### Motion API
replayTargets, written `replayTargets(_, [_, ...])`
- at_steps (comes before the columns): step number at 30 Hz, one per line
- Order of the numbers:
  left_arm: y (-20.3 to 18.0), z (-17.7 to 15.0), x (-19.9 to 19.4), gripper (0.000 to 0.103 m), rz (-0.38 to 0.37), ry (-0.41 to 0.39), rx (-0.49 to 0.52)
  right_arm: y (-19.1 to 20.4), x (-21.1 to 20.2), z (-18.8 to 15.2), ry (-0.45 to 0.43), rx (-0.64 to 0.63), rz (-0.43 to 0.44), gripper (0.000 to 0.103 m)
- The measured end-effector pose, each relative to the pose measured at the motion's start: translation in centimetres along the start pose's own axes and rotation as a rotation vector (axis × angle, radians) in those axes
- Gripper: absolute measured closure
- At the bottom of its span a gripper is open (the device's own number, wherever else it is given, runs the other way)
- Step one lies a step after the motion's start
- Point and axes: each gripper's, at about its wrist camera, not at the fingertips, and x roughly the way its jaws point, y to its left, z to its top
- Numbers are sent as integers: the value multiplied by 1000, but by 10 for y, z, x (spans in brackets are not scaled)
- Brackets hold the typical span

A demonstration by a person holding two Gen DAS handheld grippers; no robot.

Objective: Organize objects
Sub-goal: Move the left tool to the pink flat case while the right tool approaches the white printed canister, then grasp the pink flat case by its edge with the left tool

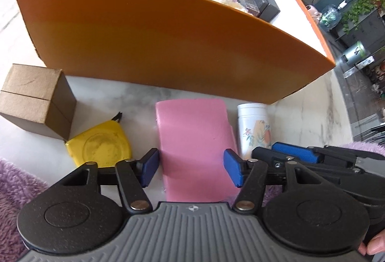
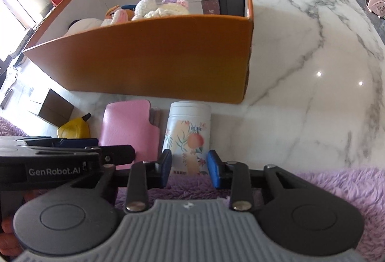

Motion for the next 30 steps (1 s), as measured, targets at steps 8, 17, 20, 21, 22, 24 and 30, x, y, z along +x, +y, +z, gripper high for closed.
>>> replayTargets(8, [0,6,-4,52,-4,-1,-24,3,1,0,8,-20,-3,63])
replayTargets(17, [-8,7,-22,73,-3,-51,10,3,1,0,4,-19,-6,63])
replayTargets(20, [-11,7,-29,73,-28,-60,5,2,1,0,3,-13,-3,63])
replayTargets(21, [-12,7,-31,73,-35,-63,1,1,1,0,3,-11,-1,63])
replayTargets(22, [-13,7,-33,73,-42,-68,3,0,1,0,3,-6,1,64])
replayTargets(24, [-16,7,-35,73,-54,-75,3,-1,0,1,3,4,7,64])
replayTargets(30, [-24,6,-42,78,-118,-108,29,-4,-3,0,-10,22,10,65])
